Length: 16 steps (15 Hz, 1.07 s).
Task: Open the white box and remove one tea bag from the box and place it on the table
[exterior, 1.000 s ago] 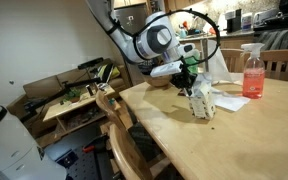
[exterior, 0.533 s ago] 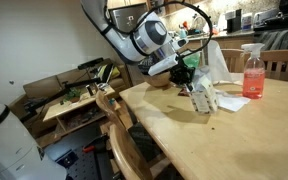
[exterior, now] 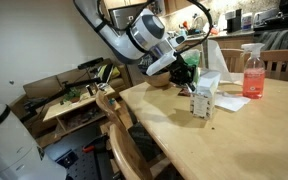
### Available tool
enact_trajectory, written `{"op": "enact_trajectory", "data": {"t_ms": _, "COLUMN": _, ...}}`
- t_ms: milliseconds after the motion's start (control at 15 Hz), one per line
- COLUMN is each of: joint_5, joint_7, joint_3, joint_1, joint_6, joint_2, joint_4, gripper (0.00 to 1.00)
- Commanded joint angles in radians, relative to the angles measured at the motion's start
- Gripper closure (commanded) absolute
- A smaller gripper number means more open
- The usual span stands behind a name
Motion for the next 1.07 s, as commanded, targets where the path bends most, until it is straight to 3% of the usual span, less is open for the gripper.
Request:
{"op": "enact_trajectory", "data": {"t_ms": 0, "joint_5": -0.014, "joint_7": 0.017, "joint_3": -0.01, "joint_1": 0.014, "joint_6": -0.026, "joint_2": -0.06, "joint_4": -0.052, "gripper": 1.0}}
{"op": "enact_trajectory", "data": {"t_ms": 467, "joint_5": 0.0, "joint_7": 0.0, "joint_3": -0.001, "joint_1": 0.0, "joint_6": 0.0, "joint_2": -0.037, "joint_4": -0.05, "gripper": 0.97}}
{"op": "enact_trajectory", "data": {"t_ms": 533, "joint_5": 0.0, "joint_7": 0.0, "joint_3": -0.001, "joint_1": 0.0, "joint_6": 0.0, "joint_2": -0.038, "joint_4": -0.05, "gripper": 0.72}}
{"op": "enact_trajectory", "data": {"t_ms": 667, "joint_5": 0.004, "joint_7": -0.003, "joint_3": 0.0, "joint_1": -0.002, "joint_6": -0.006, "joint_2": -0.036, "joint_4": -0.049, "gripper": 0.66}}
{"op": "enact_trajectory", "data": {"t_ms": 1000, "joint_5": 0.009, "joint_7": -0.007, "joint_3": 0.003, "joint_1": -0.006, "joint_6": -0.001, "joint_2": -0.027, "joint_4": -0.048, "gripper": 0.27}}
